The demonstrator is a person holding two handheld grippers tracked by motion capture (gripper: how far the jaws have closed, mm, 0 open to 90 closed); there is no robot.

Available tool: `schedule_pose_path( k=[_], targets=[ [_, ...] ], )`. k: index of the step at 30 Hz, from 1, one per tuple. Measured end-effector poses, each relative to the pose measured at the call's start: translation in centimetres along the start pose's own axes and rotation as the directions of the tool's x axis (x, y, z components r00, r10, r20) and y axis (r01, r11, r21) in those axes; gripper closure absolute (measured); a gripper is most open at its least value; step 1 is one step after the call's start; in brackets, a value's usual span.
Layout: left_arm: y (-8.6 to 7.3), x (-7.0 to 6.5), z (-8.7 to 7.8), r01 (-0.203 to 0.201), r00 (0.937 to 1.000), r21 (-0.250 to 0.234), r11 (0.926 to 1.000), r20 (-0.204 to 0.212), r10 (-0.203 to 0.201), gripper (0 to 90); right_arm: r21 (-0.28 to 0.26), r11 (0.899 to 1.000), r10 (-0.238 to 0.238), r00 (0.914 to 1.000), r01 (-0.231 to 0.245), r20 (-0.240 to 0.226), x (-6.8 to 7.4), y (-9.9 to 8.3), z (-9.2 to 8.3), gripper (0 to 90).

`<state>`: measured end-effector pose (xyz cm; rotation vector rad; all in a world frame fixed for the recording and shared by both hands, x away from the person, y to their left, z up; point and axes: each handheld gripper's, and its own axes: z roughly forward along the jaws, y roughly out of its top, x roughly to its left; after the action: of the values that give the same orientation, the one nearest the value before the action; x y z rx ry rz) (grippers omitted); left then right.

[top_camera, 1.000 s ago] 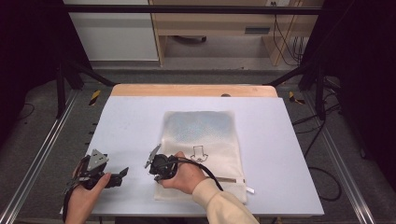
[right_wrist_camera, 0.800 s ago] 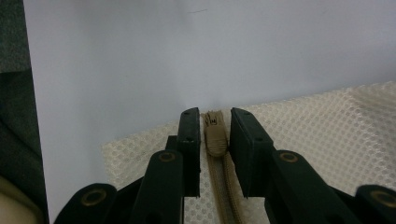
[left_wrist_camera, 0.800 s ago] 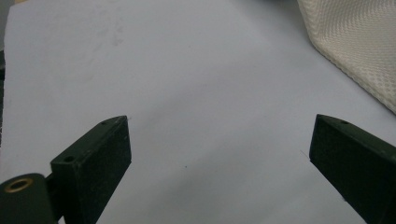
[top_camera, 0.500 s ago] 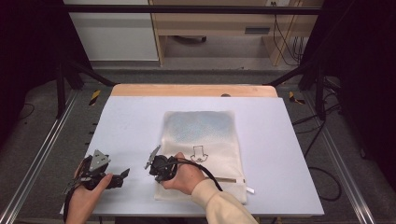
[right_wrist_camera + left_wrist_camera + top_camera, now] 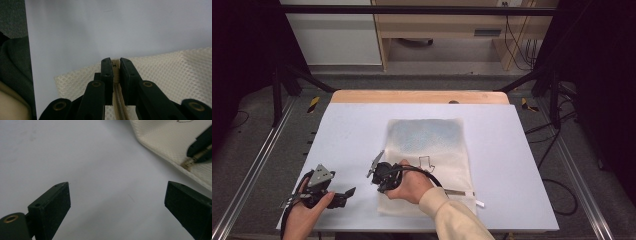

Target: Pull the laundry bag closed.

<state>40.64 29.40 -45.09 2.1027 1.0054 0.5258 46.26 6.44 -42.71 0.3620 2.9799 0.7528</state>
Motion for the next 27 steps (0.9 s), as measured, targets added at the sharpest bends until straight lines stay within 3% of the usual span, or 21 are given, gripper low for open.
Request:
schedule_pose_path(
  k=[1,4,8,9,10,13,15,17,18,21,23,27],
  targets=[
    [0.0,0.0,0.0,0.0,1.0,0.0,1.0,0.0,0.0,6.5,0.0,1.0,0.0,1.0,0.0,0.0,0.0,0.0,0.0,81.9],
    [0.3,-1.5,0.0,-0.006,0.9981,-0.013,0.9999,0.061,0.007,6.9,0.009,1.0,0.0,0.9999,0.0,-0.013,-0.3,0.4,-0.6,81.8],
    [0.6,-2.7,0.3,-0.019,0.9942,-0.016,0.9997,0.106,0.021,7.5,0.011,1.0,-0.002,0.9999,0.002,-0.014,-0.3,0.7,-1.0,81.8],
    [0.7,-3.2,0.6,-0.005,0.9867,-0.023,0.9997,0.162,0.009,8.8,0.011,1.0,0.0,0.9998,0.0,-0.021,-0.4,0.7,-1.1,81.8],
    [0.7,-3.2,0.6,-0.005,0.9867,-0.023,0.9997,0.162,0.009,11.3,0.014,1.0,-0.002,0.9998,0.002,-0.021,-0.5,0.8,-1.2,81.8],
    [0.8,-3.5,1.3,0.045,0.972,-0.039,0.9982,0.233,-0.035,14.6,0.022,1.0,-0.009,0.9998,0.01,-0.019,-0.5,0.9,-1.2,81.9],
    [0.9,-3.5,1.4,0.054,0.9692,-0.045,0.9975,0.243,-0.042,16.8,0.02,1.0,-0.015,0.9998,0.015,-0.015,-0.4,1.0,-1.3,81.9],
    [0.9,-3.5,1.5,0.098,0.9532,-0.056,0.9937,0.292,-0.077,16.9,0.018,1.0,-0.019,0.9997,0.019,-0.014,-0.4,1.1,-1.3,81.9],
    [0.8,-3.6,1.6,0.107,0.9492,-0.057,0.9926,0.303,-0.085,18.3,0.017,1.0,-0.019,0.9997,0.02,-0.016,-0.4,1.1,-1.4,81.9],
    [0.9,-4.0,2.2,0.103,0.944,-0.038,0.9939,0.319,-0.086,19.6,0.007,1.0,-0.02,0.9996,0.02,-0.022,-0.5,1.1,-1.6,81.9],
    [1.1,-4.3,2.7,0.112,0.9342,-0.039,0.993,0.345,-0.091,20.4,0.001,1.0,-0.015,0.9995,0.015,-0.026,-0.7,1.0,-1.8,81.9],
    [1.5,-4.7,3.5,0.1,0.9335,-0.036,0.9944,0.349,-0.081,21.0,-0.011,1.0,-0.016,0.9995,0.016,-0.026,-0.7,1.0,-1.9,81.9]
  ],
)
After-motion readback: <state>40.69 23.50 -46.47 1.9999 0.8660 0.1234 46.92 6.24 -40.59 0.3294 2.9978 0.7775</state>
